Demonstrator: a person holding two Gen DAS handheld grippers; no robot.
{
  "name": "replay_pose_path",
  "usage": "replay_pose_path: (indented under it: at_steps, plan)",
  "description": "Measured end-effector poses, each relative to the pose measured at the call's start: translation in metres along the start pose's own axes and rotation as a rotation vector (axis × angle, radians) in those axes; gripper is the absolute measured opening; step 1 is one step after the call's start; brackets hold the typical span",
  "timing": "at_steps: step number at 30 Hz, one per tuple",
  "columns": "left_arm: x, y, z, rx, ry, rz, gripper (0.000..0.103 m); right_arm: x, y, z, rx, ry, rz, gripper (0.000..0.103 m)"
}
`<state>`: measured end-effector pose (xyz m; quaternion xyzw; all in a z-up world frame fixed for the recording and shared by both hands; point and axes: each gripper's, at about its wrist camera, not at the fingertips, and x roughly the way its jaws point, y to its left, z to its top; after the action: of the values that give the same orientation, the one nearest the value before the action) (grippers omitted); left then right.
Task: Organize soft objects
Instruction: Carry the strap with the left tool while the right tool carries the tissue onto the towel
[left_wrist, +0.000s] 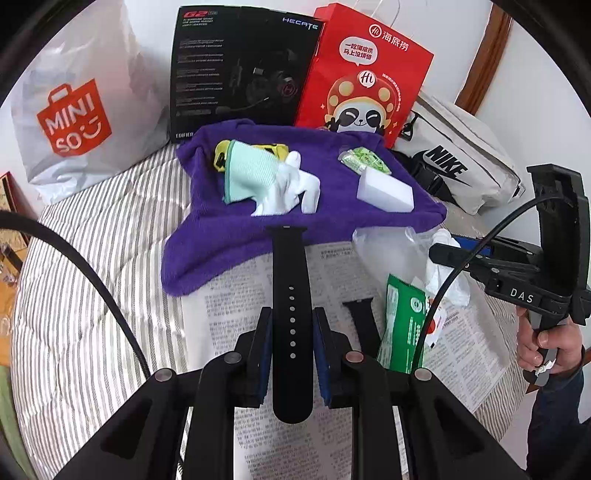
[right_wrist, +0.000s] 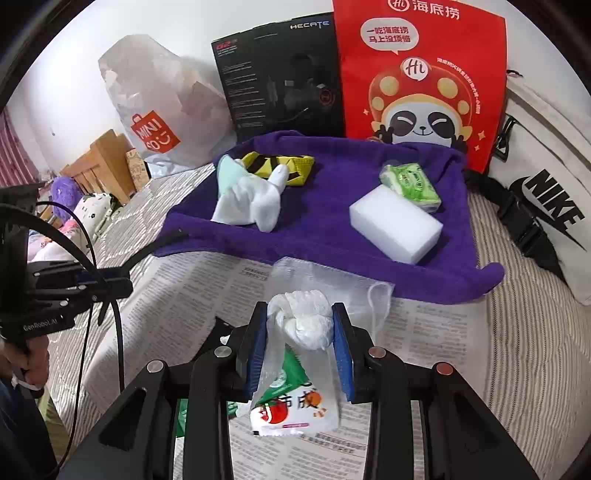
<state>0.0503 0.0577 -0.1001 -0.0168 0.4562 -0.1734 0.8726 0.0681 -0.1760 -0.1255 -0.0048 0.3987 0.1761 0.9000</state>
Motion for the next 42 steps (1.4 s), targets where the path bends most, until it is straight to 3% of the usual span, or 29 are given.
replay_pose_path:
  at_steps: [22, 42]
  plan:
    - [0.012, -0.025, 0.060, 0.059, -0.036, -0.056, 0.020, 0.004, -0.024, 0.039, 0.072, -0.047, -0.025, 0.034]
    - [0.061, -0.018, 0.126, 0.044, -0.024, -0.092, 0.020, 0.047, -0.054, 0.104, 0.089, -0.042, -0.029, 0.034]
